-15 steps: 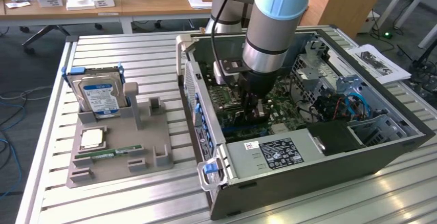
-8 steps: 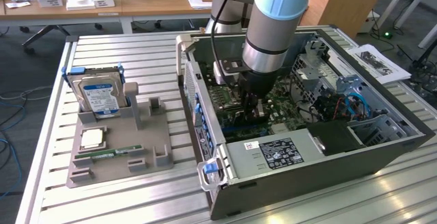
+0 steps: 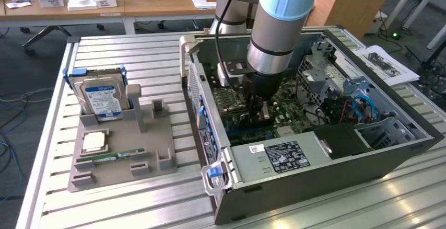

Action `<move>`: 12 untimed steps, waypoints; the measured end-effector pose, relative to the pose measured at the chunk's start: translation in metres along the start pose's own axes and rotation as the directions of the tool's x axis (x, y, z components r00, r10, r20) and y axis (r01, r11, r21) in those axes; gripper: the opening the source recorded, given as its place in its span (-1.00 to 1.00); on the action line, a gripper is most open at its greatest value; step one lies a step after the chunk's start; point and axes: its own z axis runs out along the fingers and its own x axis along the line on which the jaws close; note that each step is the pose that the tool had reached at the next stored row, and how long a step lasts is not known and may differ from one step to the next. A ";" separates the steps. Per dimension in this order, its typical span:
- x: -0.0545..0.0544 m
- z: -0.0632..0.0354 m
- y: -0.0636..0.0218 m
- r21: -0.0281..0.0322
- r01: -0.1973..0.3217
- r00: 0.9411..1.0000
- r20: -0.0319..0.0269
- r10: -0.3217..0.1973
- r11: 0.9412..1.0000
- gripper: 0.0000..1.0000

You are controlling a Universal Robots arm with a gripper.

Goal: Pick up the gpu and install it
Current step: 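Insert the gpu into the slot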

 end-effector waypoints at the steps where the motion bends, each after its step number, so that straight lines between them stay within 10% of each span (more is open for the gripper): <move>1: 0.000 0.0000 0.0000 0.000 0.000 1.000 0.000 0.000 1.000 -0.46; 12: 0.000 -0.0011 0.0001 0.000 0.000 1.000 0.000 0.000 1.000 -0.46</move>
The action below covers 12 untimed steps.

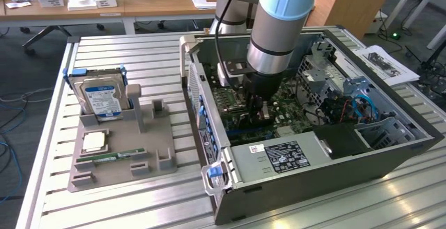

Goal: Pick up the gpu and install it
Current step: 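Insert the gpu into the slot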

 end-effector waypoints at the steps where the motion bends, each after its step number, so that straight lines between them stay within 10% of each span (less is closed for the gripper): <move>1: 0.000 -0.0001 0.0000 0.000 0.000 1.000 0.000 0.000 1.000 -0.46; 12: 0.000 -0.0001 0.0002 0.000 0.000 1.000 0.000 0.000 1.000 -0.34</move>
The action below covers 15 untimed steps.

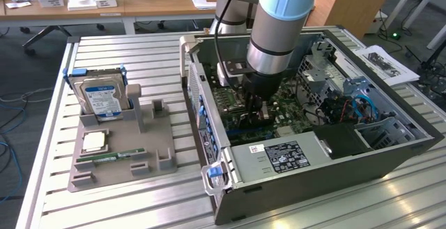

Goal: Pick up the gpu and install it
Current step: 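Insert the gpu into the slot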

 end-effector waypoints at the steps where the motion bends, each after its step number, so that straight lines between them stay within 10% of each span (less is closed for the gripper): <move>1: 0.000 0.0000 0.0000 0.000 0.000 1.000 0.000 0.000 1.000 -0.34; 15: 0.000 -0.0130 -0.0004 0.000 0.000 1.000 0.000 0.000 1.000 -0.20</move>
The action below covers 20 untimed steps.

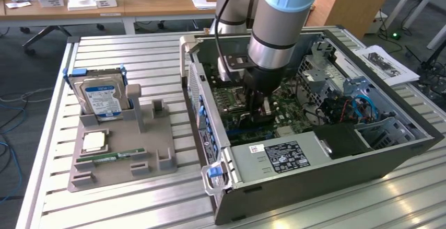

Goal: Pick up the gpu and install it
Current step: 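Insert the gpu into the slot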

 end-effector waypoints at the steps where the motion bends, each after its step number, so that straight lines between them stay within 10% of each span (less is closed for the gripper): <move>1: 0.000 -0.0009 0.0000 0.000 0.000 1.000 0.000 0.000 1.000 -0.20; 20: -0.001 -0.0015 0.0000 0.000 0.000 1.000 0.000 0.000 1.000 -0.35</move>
